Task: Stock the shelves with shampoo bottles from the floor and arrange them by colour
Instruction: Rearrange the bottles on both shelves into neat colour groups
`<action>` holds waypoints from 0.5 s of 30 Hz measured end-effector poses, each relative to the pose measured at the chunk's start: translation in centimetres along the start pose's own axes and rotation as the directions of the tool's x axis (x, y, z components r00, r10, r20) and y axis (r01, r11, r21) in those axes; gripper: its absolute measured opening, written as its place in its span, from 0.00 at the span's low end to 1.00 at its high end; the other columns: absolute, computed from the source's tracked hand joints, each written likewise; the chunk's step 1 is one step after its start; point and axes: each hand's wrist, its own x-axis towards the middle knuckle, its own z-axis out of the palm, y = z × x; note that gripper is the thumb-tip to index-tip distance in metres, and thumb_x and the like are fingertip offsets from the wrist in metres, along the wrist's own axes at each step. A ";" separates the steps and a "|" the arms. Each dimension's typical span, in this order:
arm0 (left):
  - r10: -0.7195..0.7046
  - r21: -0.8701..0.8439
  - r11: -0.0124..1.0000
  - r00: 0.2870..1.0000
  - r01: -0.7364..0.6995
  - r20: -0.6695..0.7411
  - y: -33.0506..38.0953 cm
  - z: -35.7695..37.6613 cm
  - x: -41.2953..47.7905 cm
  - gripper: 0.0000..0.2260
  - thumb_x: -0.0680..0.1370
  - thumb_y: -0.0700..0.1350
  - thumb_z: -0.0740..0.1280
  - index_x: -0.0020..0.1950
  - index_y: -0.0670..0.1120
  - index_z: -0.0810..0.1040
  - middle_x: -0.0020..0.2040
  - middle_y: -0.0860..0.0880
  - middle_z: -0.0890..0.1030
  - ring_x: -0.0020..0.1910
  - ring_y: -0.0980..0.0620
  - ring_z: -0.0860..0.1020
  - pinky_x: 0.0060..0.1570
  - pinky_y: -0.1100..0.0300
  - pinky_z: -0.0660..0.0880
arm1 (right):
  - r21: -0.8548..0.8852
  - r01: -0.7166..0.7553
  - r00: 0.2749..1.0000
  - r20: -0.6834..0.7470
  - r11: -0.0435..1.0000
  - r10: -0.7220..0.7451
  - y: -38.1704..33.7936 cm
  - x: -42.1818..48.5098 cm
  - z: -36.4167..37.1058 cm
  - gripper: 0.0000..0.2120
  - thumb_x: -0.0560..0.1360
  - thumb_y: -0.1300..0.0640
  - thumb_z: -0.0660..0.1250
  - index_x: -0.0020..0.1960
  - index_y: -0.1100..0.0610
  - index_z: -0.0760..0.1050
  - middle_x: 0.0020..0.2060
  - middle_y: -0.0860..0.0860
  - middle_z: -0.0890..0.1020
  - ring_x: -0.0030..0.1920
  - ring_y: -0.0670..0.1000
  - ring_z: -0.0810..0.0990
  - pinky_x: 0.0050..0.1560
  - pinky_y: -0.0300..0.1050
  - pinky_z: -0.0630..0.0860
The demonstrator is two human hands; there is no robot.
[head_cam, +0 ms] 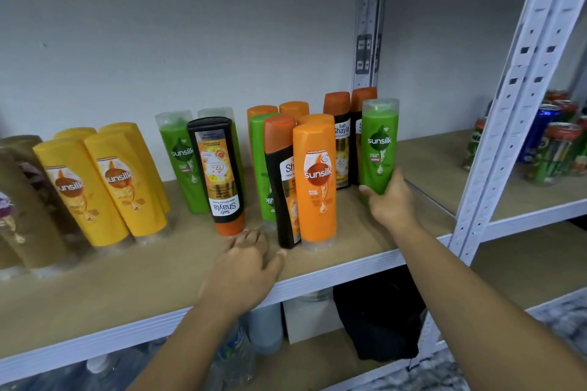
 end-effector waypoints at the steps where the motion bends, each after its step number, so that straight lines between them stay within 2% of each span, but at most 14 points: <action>1: 0.001 -0.003 1.000 1.000 -0.001 0.001 0.0 0.0 0.0 0.28 0.84 0.61 0.53 0.77 0.45 0.66 0.79 0.48 0.64 0.79 0.50 0.58 0.77 0.56 0.53 | -0.009 0.004 1.000 -0.002 1.000 -0.004 0.0 -0.1 -0.1 0.23 0.74 0.55 0.75 0.63 0.55 0.68 0.52 0.51 0.77 0.57 0.59 0.78 0.51 0.45 0.68; 4: 0.007 -0.005 1.000 1.000 -0.007 0.009 -0.1 -0.3 -0.3 0.28 0.84 0.61 0.53 0.77 0.45 0.66 0.79 0.48 0.64 0.79 0.50 0.58 0.77 0.56 0.52 | -0.052 0.014 1.000 0.008 0.999 -0.014 0.0 -1.2 -0.7 0.20 0.75 0.55 0.75 0.60 0.56 0.68 0.53 0.54 0.78 0.53 0.57 0.76 0.49 0.46 0.68; 7: 0.016 -0.026 1.000 1.000 -0.016 0.022 -0.2 -0.4 -0.5 0.27 0.84 0.60 0.53 0.76 0.44 0.67 0.79 0.47 0.65 0.79 0.49 0.59 0.77 0.55 0.53 | -0.085 0.015 0.999 0.043 0.996 -0.011 -0.2 -2.9 -1.7 0.19 0.75 0.55 0.75 0.57 0.56 0.67 0.50 0.52 0.77 0.49 0.55 0.73 0.48 0.47 0.69; 15: -0.011 -0.090 0.996 0.998 0.017 0.068 -1.1 -1.9 -2.8 0.24 0.84 0.59 0.56 0.70 0.42 0.72 0.75 0.45 0.70 0.74 0.46 0.66 0.70 0.55 0.63 | -0.097 0.055 0.991 0.125 0.994 -0.043 -1.6 -9.7 -4.0 0.18 0.73 0.55 0.76 0.55 0.56 0.69 0.46 0.51 0.79 0.48 0.55 0.77 0.47 0.48 0.72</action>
